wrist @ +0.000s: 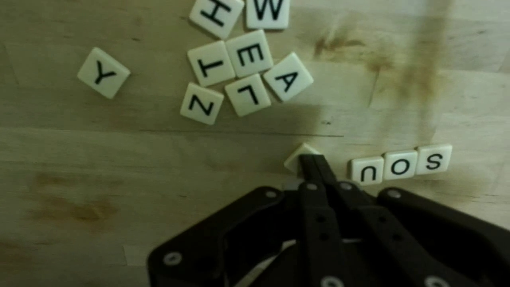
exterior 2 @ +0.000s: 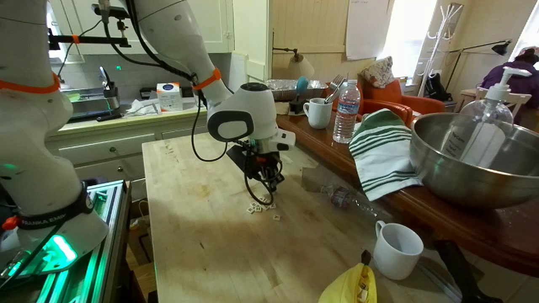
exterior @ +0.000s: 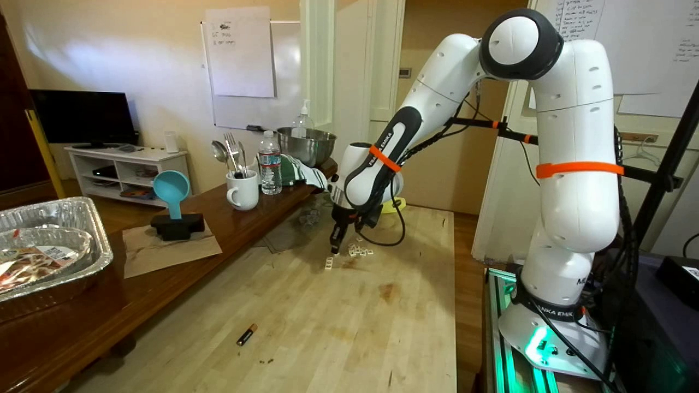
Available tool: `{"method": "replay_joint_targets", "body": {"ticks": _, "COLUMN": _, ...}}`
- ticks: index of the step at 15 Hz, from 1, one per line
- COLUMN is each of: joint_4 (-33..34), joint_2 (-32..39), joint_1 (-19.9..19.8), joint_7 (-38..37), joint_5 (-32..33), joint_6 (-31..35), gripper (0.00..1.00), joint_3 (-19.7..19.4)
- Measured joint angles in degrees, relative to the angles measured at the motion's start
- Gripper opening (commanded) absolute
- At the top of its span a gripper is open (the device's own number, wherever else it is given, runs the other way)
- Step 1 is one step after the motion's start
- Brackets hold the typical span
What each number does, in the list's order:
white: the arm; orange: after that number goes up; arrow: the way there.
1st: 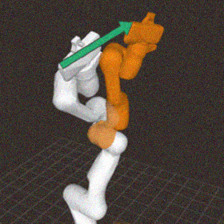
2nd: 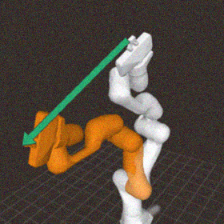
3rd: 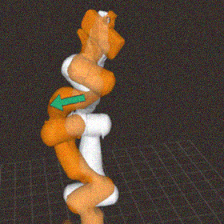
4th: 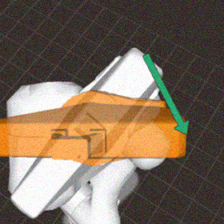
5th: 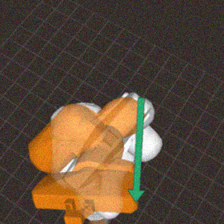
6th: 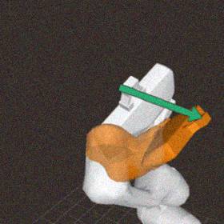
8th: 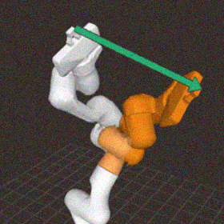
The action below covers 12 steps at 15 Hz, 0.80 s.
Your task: Use four letter tiles to form a word
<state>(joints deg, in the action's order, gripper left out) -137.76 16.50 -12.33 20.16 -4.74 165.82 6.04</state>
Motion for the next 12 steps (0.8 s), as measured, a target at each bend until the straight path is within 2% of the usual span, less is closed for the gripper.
{"method": "replay_joint_targets", "body": {"ticks": 12, "joint_4": 0.99, "joint_2": 0.59, "joint_1": 3.52, "joint_7": -14.25, "joint_5": -1.08, "joint_6": 0.0, "gripper": 0.0, "joint_3": -1.96}}
